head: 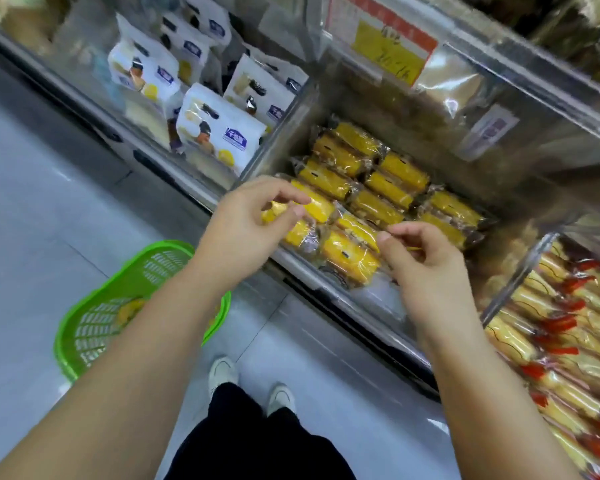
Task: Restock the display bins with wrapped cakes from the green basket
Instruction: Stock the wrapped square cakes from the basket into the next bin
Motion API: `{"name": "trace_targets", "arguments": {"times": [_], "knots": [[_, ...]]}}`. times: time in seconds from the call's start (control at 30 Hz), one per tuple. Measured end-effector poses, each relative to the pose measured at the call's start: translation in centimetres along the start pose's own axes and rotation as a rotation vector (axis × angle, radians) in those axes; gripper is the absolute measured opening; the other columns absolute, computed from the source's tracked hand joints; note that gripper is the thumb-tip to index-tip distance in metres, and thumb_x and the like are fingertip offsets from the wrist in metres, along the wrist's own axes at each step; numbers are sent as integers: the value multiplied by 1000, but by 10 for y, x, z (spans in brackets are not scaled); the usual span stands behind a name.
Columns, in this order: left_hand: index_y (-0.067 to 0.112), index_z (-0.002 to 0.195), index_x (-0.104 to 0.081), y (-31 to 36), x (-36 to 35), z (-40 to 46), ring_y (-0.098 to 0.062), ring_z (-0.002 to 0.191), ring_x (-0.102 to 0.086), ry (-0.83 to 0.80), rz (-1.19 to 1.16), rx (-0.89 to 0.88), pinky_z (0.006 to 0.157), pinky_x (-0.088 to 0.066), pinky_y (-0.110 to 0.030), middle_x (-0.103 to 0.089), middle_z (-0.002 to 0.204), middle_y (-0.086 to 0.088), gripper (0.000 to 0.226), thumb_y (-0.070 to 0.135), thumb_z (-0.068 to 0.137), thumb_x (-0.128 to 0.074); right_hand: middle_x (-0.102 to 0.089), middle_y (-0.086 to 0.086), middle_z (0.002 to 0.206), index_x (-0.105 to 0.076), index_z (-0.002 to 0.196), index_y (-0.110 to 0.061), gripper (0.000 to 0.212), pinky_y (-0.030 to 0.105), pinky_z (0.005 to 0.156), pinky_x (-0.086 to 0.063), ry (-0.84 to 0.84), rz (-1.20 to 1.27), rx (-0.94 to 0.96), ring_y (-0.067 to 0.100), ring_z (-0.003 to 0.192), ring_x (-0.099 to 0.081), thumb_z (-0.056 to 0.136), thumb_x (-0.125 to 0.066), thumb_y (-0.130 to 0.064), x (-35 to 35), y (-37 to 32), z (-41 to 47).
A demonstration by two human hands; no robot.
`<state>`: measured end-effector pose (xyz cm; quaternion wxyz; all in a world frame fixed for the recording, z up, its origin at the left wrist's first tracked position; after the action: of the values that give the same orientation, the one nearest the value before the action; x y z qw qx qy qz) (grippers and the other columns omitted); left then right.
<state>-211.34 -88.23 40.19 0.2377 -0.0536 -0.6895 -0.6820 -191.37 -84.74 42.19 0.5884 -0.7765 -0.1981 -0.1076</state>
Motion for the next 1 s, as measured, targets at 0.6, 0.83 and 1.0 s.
{"name": "trace_targets", "arguments": {"times": [0.6,0.83,1.0], "knots": [[15,81,-63,-418,65,-255,-24,84,-61,491,-193,1064,85,-46,-37,-66,89,-11,14,1,85,-61,-46,-4,61,-58,99,-10,12,18,46,-32,-1213,-771,-9,7,52,-42,87,-60,-11,-426,246,-3],[5,126,-51,-612,60,-268,-34,112,-53,164,193,1229,91,-42,-35,-53,126,-20,42,17,87,-61,-62,20,117,-53,121,-4,40,26,77,-43,-1102,-1097,167,29,100,-60,85,-62,-20,-557,381,75],[11,145,-26,-699,55,-255,-31,130,-38,-41,414,1151,105,-34,-36,-32,146,-16,65,0,86,-52,-49,17,133,-29,135,-3,74,37,95,-45,-900,-1104,95,34,120,-50,82,-65,-40,-622,429,95]]}}
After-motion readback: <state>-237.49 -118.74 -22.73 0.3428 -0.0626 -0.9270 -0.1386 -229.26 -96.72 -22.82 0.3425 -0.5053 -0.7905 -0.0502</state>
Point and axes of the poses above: each hand's wrist, its own z-axis towards the middle knuckle, its own x-axis out of the back of the hand, y = z × x, the point moved 3 cm from there along z, towards the middle knuckle
